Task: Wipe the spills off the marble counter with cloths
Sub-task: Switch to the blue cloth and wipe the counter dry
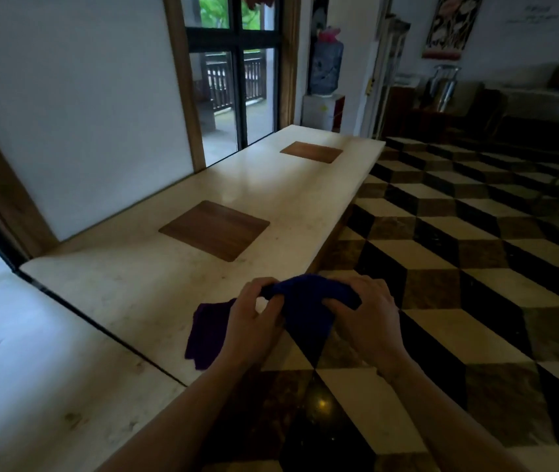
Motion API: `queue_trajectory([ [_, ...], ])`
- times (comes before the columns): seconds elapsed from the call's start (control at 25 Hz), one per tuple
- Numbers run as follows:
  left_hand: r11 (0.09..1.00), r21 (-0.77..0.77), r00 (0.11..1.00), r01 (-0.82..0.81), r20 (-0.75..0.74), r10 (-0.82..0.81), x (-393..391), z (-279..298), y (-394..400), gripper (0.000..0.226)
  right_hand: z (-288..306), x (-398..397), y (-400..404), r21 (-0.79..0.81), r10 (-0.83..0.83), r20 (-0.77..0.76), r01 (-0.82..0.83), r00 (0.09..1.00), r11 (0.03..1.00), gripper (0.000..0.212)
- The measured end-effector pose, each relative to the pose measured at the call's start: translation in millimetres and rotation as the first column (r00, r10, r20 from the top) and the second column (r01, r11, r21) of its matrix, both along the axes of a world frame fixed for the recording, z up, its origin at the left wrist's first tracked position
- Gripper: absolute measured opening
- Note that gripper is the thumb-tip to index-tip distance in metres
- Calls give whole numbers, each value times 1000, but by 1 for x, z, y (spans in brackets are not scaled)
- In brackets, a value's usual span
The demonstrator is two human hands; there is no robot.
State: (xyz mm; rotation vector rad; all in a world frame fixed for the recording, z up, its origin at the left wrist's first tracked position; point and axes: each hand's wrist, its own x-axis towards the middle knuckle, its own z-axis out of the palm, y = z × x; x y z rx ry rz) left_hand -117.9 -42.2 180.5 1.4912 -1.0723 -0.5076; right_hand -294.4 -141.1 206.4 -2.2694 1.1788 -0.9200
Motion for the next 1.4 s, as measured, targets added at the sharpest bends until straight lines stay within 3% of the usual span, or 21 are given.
queue_trajectory([
  [0.24, 979, 38, 979, -203, 7, 202, 49, -13, -48, 22, -10, 74, -84, -54, 197, -33, -199, 980, 979, 28],
  [0.48, 898, 41, 899, -438, 6, 438, 132, -34, -63, 20, -26, 189, -129, -87, 436, -102, -445, 894, 891, 32],
  [0.72, 803, 93, 805, -589, -17, 593, 202, -51, -84, 18, -42, 283, -165, -142, 542, -203, -572, 816, 808, 40],
  [0.84, 761, 123, 766, -637, -11, 643, 230, -58, -87, 18, -51, 331, -178, -87, 604, -196, -628, 772, 774, 35],
  [1.0, 639, 164, 648, -751, 3, 761, 254, -71, -60, 22, -69, 388, -162, -57, 701, -206, -724, 683, 688, 35],
  [1.28, 360, 232, 385, -904, 71, 920, 273, -87, -15, 21, -94, 462, -122, -67, 874, -216, -900, 435, 431, 25],
  [1.4, 301, 244, 324, -922, 63, 944, 275, -91, -13, 20, -103, 481, -118, -29, 905, -208, -928, 370, 372, 27],
])
